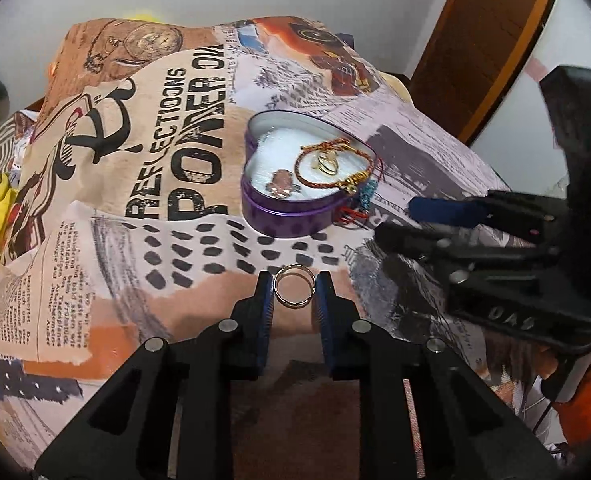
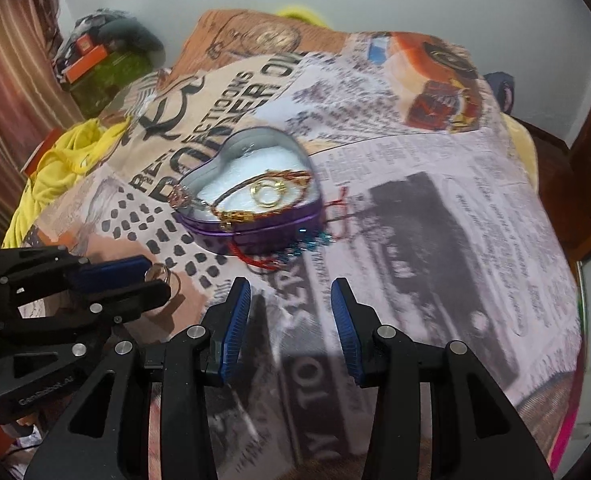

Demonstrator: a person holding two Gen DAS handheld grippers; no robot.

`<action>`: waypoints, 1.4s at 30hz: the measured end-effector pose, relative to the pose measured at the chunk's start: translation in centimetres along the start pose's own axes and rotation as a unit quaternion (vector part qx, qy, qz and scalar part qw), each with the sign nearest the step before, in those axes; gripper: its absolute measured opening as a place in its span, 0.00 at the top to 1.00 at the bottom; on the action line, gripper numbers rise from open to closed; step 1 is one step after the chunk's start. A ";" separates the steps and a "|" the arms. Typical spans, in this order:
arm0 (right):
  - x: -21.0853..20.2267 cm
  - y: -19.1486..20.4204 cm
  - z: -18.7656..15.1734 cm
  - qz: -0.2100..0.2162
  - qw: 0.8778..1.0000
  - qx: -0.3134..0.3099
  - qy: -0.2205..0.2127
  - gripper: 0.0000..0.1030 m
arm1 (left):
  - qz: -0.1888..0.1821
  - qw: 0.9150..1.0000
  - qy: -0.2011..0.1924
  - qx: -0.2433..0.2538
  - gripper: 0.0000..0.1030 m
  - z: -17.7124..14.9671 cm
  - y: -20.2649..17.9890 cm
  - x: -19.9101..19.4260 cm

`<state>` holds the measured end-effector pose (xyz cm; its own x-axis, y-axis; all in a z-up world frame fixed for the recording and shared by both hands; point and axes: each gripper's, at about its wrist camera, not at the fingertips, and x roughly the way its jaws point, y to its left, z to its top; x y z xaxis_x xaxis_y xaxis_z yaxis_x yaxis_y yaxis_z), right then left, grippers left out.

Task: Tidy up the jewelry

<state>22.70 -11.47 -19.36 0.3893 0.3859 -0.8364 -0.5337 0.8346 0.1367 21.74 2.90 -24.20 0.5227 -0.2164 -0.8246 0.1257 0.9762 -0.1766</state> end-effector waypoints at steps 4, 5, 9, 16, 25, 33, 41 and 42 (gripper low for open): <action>0.9 0.9 0.5 -0.002 1.000 -0.014 0.007 0.63 | -0.003 1.000 -0.005 -0.003 0.80 0.0 0.3 0.0; 1.1 1.0 0.7 -0.003 1.000 -0.016 0.008 0.63 | -0.005 1.000 -0.006 -0.003 0.80 0.1 0.4 0.0; 1.8 1.0 1.0 -0.012 1.000 -0.014 0.009 0.63 | -0.012 1.000 -0.009 -0.008 0.80 0.0 0.6 -0.1; 2.0 1.3 0.8 -0.017 0.999 -0.033 0.006 0.63 | -0.017 1.000 -0.013 -0.009 0.80 -0.1 0.8 -0.2; 2.1 1.0 1.1 -0.026 0.999 -0.030 0.003 0.89 | -0.022 1.000 -0.015 -0.012 0.80 -0.1 0.8 -0.3; 1.5 0.7 0.7 -0.029 0.999 -0.023 -0.009 0.94 | -0.017 1.000 -0.015 -0.010 0.80 0.1 0.6 -0.5; -1.3 0.6 0.9 -0.023 0.999 -0.020 -0.043 0.94 | -0.009 0.999 -0.036 -0.006 0.80 1.5 0.6 -1.9; -1.6 0.6 1.0 -0.022 0.998 -0.020 -0.047 0.94 | -0.008 0.999 -0.041 -0.004 0.80 1.8 0.5 -2.1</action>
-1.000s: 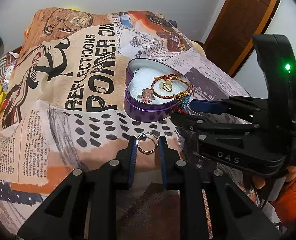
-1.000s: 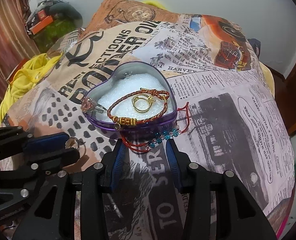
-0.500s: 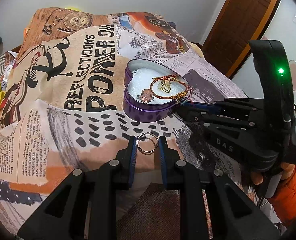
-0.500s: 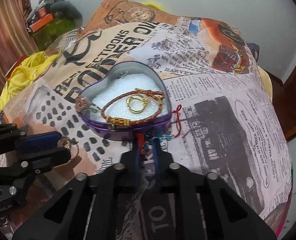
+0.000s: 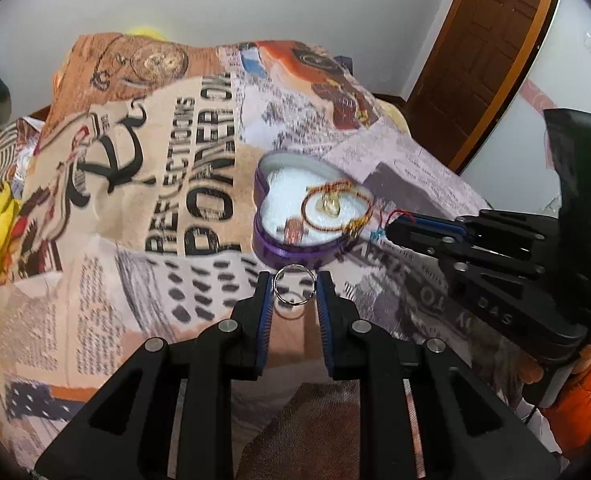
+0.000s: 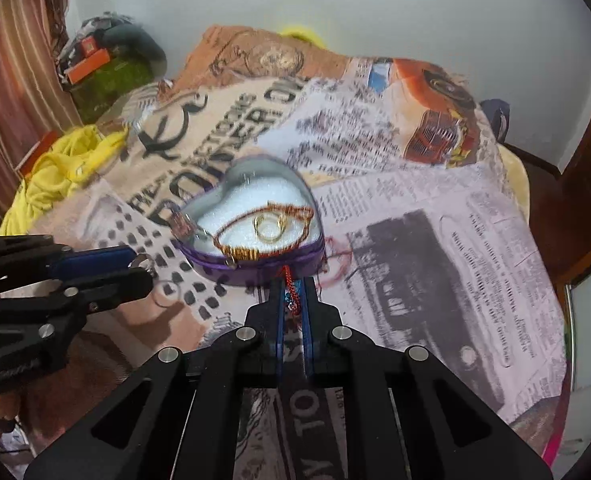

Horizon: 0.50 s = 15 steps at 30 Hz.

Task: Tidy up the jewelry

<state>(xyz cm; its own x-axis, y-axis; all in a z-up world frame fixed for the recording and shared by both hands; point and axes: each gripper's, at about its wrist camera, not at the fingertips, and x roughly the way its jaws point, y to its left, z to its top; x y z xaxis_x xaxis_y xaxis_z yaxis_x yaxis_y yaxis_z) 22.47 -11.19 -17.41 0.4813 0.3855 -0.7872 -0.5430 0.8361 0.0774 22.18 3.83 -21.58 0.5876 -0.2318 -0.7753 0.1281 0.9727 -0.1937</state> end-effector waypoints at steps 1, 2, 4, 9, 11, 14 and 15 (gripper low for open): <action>-0.4 -0.1 0.2 0.001 1.000 0.000 -0.006 0.94 | 0.001 1.000 -0.005 0.003 0.80 0.4 -0.1 -0.3; -0.9 -0.1 0.4 0.002 1.000 0.001 -0.013 0.94 | 0.002 1.000 -0.008 0.004 0.80 0.5 -0.2 -0.4; -1.7 0.0 0.9 0.005 1.000 -0.001 -0.026 0.94 | 0.003 1.000 -0.015 0.008 0.80 1.1 -0.4 -0.7; -3.4 0.3 2.3 0.007 0.998 -0.012 -0.058 0.94 | 0.009 0.999 -0.035 0.021 0.80 2.6 -0.9 -1.7; -4.0 0.4 2.8 0.009 0.997 -0.014 -0.071 0.94 | 0.010 0.999 -0.043 0.025 0.80 3.2 -1.1 -2.0; -4.7 0.5 3.6 0.011 0.996 -0.015 -0.087 0.94 | 0.011 0.998 -0.052 0.028 0.80 3.9 -1.2 -2.3; -4.9 0.6 3.8 0.012 0.996 -0.015 -0.090 0.94 | 0.012 0.998 -0.053 0.029 0.80 4.1 -1.2 -2.3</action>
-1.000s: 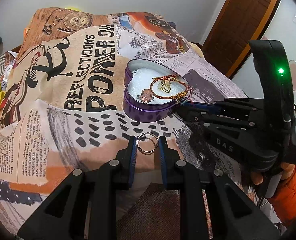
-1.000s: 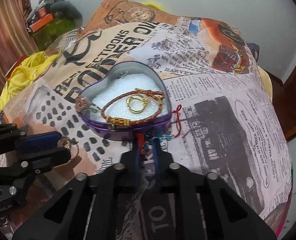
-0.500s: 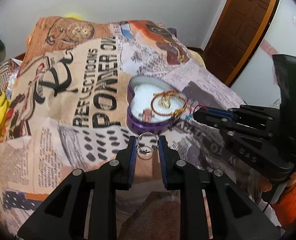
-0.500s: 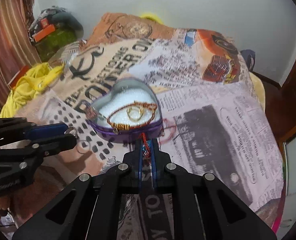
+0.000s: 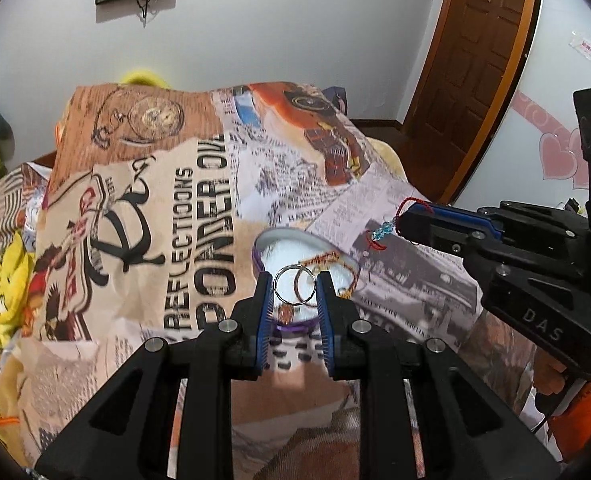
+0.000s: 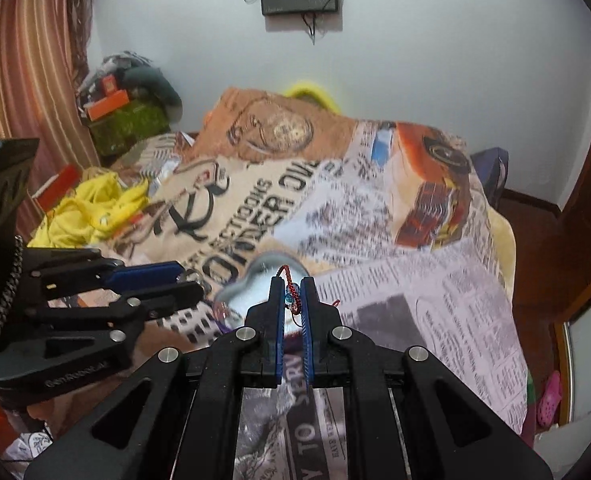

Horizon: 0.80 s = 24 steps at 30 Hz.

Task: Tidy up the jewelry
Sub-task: 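Lower the silver ring into the tin with the left gripper while the right gripper tucks the red strand inside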

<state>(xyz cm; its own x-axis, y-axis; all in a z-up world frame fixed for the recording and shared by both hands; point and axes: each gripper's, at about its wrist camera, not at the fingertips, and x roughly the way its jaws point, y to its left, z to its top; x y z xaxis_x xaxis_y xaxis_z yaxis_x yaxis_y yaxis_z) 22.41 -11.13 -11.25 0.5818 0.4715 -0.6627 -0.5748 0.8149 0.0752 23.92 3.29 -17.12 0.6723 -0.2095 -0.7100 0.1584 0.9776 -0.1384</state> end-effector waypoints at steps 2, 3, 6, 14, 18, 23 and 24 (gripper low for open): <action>-0.2 0.0 0.5 0.002 1.000 -0.001 -0.008 0.94 | 0.001 1.000 -0.003 0.003 0.80 0.4 0.0 0.0; -0.2 0.0 0.8 0.003 1.000 0.000 -0.012 0.94 | 0.002 1.000 -0.005 0.005 0.80 0.6 0.0 0.0; -0.3 0.0 1.5 0.008 1.000 0.000 -0.022 0.94 | 0.004 1.000 -0.007 0.009 0.80 1.1 -0.1 0.3; -0.1 0.1 2.8 0.023 0.999 0.004 -0.034 0.94 | 0.004 1.000 -0.004 0.014 0.80 1.5 0.0 1.4; 1.1 0.3 2.7 0.033 0.999 0.008 -0.024 0.94 | 0.004 1.000 0.001 0.014 0.80 1.3 0.0 2.0; 3.0 0.2 2.4 0.044 0.999 0.015 0.001 0.93 | 0.003 1.000 0.011 0.012 0.80 1.0 0.4 2.8; 3.3 0.1 2.2 0.045 0.999 0.017 0.007 0.94 | 0.001 1.000 0.015 0.011 0.80 0.9 0.4 3.0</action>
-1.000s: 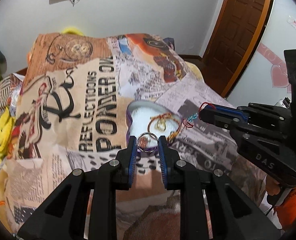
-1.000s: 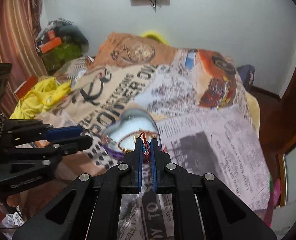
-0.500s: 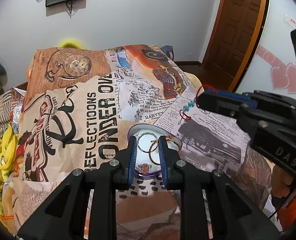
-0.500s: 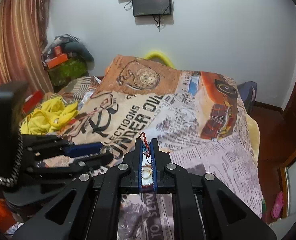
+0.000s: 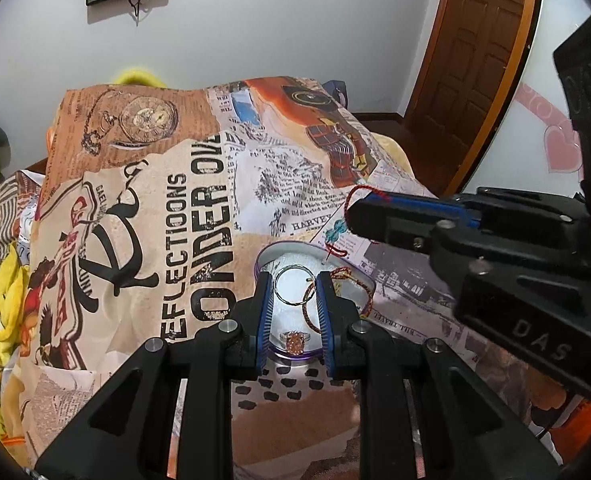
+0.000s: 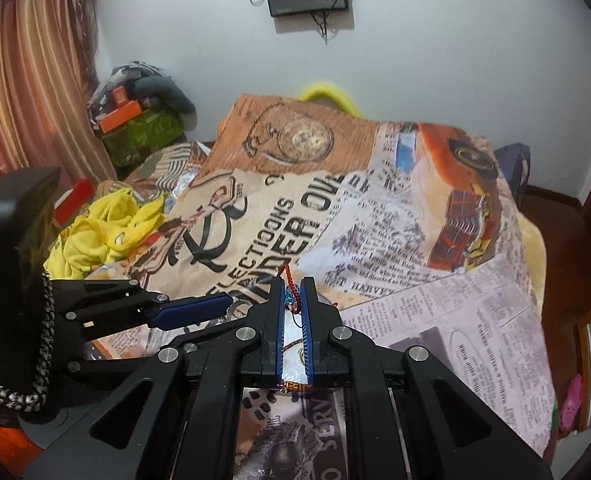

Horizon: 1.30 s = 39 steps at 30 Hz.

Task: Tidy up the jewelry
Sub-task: 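Lower the silver ring into the tin with the left gripper while the right gripper tucks the red strand inside, then open both grippers and lift them away from the heart tin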

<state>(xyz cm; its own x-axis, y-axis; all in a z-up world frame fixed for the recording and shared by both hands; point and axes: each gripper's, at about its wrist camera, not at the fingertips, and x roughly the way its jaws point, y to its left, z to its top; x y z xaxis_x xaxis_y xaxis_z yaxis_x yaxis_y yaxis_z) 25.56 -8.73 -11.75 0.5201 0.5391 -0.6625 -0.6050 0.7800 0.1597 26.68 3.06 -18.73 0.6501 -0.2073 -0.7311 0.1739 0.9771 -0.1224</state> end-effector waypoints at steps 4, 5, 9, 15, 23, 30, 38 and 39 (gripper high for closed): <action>1.2 -0.5 -0.4 0.003 1.000 0.009 0.022 0.93 | -0.004 1.000 0.015 0.003 0.80 -0.4 0.0 1.0; 1.6 -0.6 -0.5 0.005 0.999 0.010 0.030 0.93 | -0.006 1.000 0.018 0.004 0.80 -0.6 0.0 1.3; 2.7 -1.0 -1.0 0.008 0.998 0.018 0.056 0.93 | -0.012 0.999 0.031 0.002 0.80 -0.9 0.1 2.1; 3.6 -1.6 -1.2 0.020 0.996 0.032 0.080 0.92 | -0.014 0.999 0.042 -0.004 0.80 -1.2 0.5 2.5; 2.1 -1.5 -1.0 0.017 0.997 0.035 0.063 0.74 | -0.016 0.999 0.035 -0.014 0.80 -1.0 0.9 1.5; -1.4 -0.9 -0.1 -0.003 0.999 0.029 0.023 0.74 | -0.005 1.000 -0.003 -0.021 0.80 0.0 0.9 -2.4; -9.3 0.9 0.9 -0.030 0.997 0.017 -0.072 0.74 | 0.012 0.994 -0.108 -0.020 0.78 2.0 -0.6 -11.8; -10.2 1.2 1.0 -0.032 0.996 0.015 -0.084 0.74 | 0.014 0.992 -0.124 -0.018 0.77 2.0 -0.9 -13.1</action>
<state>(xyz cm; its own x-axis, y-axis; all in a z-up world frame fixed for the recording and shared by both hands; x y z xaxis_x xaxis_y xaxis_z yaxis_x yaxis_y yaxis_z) 20.11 -12.98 -4.11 0.6526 0.5313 -0.5401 -0.5498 0.8226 0.1448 19.47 4.76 -7.68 0.8170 -0.1810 -0.5475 0.1295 0.9828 -0.1316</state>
